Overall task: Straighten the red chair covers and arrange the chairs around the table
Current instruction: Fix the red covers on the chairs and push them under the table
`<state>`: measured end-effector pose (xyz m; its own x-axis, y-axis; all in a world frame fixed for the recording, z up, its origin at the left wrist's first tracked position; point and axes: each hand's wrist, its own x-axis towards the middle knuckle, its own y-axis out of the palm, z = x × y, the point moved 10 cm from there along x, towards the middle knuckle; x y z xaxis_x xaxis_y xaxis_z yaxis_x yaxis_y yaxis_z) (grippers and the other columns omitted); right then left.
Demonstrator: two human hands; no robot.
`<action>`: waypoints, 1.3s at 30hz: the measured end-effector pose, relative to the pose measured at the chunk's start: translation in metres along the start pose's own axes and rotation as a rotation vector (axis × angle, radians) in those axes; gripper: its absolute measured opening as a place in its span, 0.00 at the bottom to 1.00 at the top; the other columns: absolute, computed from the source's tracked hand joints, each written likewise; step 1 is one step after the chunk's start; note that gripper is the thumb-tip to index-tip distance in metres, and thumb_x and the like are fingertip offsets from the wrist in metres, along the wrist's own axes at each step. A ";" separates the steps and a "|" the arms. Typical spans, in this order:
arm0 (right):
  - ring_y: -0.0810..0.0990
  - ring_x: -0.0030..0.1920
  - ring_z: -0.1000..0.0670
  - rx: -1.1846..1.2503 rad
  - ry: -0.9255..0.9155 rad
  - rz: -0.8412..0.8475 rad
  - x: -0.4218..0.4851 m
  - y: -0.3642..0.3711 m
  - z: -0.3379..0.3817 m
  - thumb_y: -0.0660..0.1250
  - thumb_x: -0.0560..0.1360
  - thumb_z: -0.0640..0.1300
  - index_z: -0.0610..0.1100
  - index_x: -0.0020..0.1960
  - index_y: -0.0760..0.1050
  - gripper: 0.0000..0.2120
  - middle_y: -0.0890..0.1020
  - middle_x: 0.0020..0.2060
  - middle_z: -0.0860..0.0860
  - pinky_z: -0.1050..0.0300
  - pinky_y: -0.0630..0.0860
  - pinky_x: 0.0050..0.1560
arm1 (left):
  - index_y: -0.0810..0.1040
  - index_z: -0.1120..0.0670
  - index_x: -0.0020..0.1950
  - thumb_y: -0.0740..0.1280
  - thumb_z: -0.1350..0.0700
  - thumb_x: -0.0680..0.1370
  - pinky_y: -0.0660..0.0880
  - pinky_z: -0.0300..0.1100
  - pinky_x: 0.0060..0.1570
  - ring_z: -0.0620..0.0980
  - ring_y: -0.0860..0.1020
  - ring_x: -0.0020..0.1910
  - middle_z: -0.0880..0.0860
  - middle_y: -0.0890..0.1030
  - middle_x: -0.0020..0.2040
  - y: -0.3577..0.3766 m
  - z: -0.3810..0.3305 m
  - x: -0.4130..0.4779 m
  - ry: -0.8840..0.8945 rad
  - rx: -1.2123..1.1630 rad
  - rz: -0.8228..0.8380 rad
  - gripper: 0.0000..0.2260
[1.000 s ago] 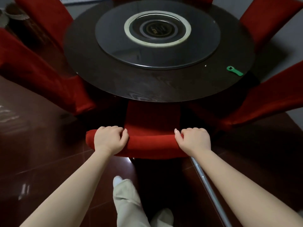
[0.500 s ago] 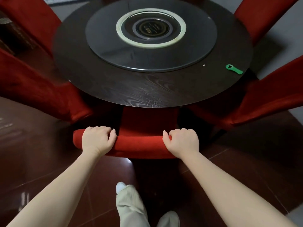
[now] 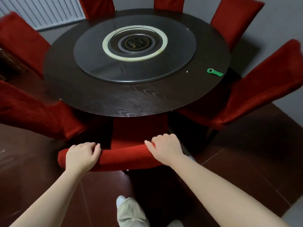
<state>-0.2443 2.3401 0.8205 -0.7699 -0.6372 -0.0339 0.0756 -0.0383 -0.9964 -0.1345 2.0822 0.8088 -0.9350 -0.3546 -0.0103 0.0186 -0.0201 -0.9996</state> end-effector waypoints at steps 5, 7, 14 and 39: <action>0.77 0.57 0.44 0.148 -0.108 -0.025 -0.033 -0.040 -0.052 0.48 0.78 0.65 0.46 0.66 0.74 0.31 0.80 0.58 0.50 0.46 0.72 0.58 | 0.74 0.50 0.33 0.56 0.40 0.78 0.71 0.48 0.39 0.58 0.81 0.42 0.49 0.80 0.36 -0.031 -0.030 0.005 -0.045 -0.061 -0.058 0.20; 0.76 0.62 0.44 0.150 -0.087 -0.058 -0.054 -0.060 -0.096 0.53 0.78 0.65 0.44 0.68 0.73 0.31 0.79 0.61 0.48 0.46 0.71 0.60 | 0.75 0.49 0.35 0.55 0.38 0.76 0.72 0.48 0.41 0.56 0.80 0.44 0.48 0.80 0.37 -0.053 -0.088 0.015 0.055 -0.089 -0.098 0.20; 0.68 0.72 0.48 0.067 0.152 -0.132 -0.135 -0.117 -0.260 0.58 0.75 0.70 0.44 0.75 0.66 0.38 0.72 0.71 0.49 0.50 0.65 0.69 | 0.79 0.46 0.50 0.55 0.35 0.77 0.70 0.46 0.49 0.52 0.79 0.52 0.46 0.83 0.48 -0.145 -0.372 0.044 0.573 -0.094 -0.239 0.19; 0.58 0.77 0.51 -0.003 0.564 -0.167 -0.153 -0.212 -0.653 0.60 0.71 0.73 0.49 0.79 0.54 0.45 0.60 0.78 0.52 0.51 0.55 0.75 | 0.72 0.47 0.69 0.56 0.33 0.77 0.71 0.50 0.58 0.51 0.76 0.61 0.46 0.81 0.60 -0.215 -0.822 0.216 1.087 -0.076 -0.209 0.27</action>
<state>-0.5561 2.9480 0.9861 -0.9894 -0.1150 0.0885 -0.0771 -0.0998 -0.9920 -0.6317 2.7788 1.0003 -0.7308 0.6585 0.1796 -0.1631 0.0871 -0.9828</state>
